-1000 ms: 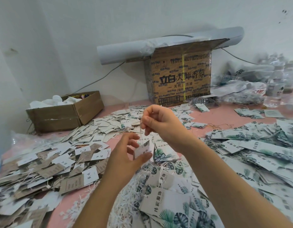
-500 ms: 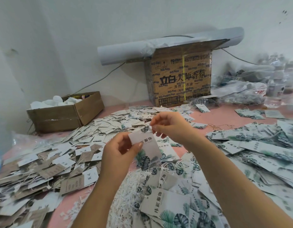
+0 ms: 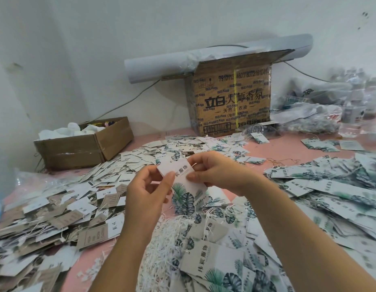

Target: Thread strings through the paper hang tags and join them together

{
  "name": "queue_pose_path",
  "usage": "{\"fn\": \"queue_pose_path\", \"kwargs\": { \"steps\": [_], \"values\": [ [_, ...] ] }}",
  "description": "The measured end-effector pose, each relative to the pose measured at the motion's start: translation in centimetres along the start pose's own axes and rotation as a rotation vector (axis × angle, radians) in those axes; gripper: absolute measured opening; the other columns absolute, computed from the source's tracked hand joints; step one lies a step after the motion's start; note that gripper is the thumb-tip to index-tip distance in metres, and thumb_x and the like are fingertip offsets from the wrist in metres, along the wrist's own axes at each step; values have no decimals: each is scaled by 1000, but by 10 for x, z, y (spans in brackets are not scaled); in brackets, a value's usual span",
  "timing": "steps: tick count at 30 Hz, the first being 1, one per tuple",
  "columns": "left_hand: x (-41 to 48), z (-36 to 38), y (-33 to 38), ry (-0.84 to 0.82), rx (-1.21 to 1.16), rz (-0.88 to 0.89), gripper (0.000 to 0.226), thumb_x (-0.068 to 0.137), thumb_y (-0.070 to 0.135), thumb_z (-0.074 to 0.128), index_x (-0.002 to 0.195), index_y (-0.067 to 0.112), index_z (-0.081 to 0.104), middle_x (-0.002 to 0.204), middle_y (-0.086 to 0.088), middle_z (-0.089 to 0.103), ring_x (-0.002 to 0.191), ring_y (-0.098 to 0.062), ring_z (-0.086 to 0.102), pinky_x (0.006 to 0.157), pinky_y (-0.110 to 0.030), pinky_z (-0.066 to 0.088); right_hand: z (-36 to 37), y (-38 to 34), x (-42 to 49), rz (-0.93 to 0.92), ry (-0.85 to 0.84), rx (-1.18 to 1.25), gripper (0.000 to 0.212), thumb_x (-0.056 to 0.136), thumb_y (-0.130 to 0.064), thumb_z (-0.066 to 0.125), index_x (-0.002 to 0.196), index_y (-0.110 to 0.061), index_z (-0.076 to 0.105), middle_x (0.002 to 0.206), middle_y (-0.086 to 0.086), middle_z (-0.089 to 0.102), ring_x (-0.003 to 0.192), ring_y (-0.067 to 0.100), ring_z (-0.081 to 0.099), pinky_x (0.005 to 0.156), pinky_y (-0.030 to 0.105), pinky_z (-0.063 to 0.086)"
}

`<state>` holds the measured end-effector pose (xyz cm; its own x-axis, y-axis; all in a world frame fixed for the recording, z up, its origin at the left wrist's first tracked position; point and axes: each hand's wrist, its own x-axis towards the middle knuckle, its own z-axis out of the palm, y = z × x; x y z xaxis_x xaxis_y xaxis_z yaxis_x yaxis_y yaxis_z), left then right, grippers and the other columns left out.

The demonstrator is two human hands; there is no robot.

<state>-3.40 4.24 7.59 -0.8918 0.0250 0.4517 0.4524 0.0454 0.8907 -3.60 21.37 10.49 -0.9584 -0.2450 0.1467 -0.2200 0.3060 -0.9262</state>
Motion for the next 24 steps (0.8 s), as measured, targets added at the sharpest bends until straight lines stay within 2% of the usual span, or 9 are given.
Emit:
{"fn": "queue_pose_path", "kwargs": {
  "steps": [4,7,10,12,14,16,18,21,24],
  "values": [
    [7,-9,-12,-11,62,-90,13,94,26,51,89,20,62,74,4,65,58,-5,58,52,-20,45,-6,-1,-3,46,16,-78,17,91,2,50,81,-11,56,77,5,68,63,11,63,55,21,50],
    [13,-21,-28,-62,307,-129,10,94,18,53,88,21,60,84,2,64,71,-12,60,64,-29,49,-14,-1,-11,171,-117,-242,19,91,1,51,78,-13,55,60,-9,63,54,1,59,53,15,47],
    [15,-33,-50,-216,827,-73,9,94,18,53,97,25,57,92,11,59,79,-7,56,69,-26,48,-17,0,-15,343,-343,-401,13,90,1,52,87,-9,60,93,8,69,85,19,66,72,26,55],
    [13,-36,-61,-267,989,-63,15,94,20,54,106,27,58,96,12,57,82,-6,54,72,-24,47,-15,-1,-15,402,-412,-485,13,90,1,53,89,-8,62,94,9,68,93,26,64,80,32,54],
    [9,-37,-67,-302,1048,-77,19,94,23,55,111,29,58,101,10,55,90,-7,53,78,-26,50,-13,-3,-14,432,-451,-536,14,89,0,54,89,-10,63,80,-1,65,86,23,62,78,29,53],
    [7,-38,-70,-354,1105,-95,21,92,27,57,112,31,59,110,8,55,102,-12,52,84,-32,51,-11,-3,-14,452,-470,-584,10,89,-1,55,95,-3,63,76,-4,62,82,19,61,74,25,52],
    [6,-38,-71,-402,1156,-106,19,92,31,58,110,33,61,117,6,54,107,-16,51,87,-35,50,-10,-1,-13,466,-464,-623,17,88,-2,57,104,3,62,75,-5,61,75,15,60,67,20,51],
    [4,-38,-70,-418,1157,-97,13,91,30,59,103,33,64,108,7,56,97,-13,54,82,-33,52,-7,1,-12,487,-468,-616,22,88,-1,57,109,3,60,73,-6,60,68,10,58,60,16,48],
    [3,-38,-71,-394,1098,-97,6,89,27,62,95,29,63,97,8,56,83,-9,56,74,-28,52,-8,2,-11,494,-469,-609,27,86,0,59,114,2,58,73,-5,58,66,11,57,60,18,49]
  ]
}}
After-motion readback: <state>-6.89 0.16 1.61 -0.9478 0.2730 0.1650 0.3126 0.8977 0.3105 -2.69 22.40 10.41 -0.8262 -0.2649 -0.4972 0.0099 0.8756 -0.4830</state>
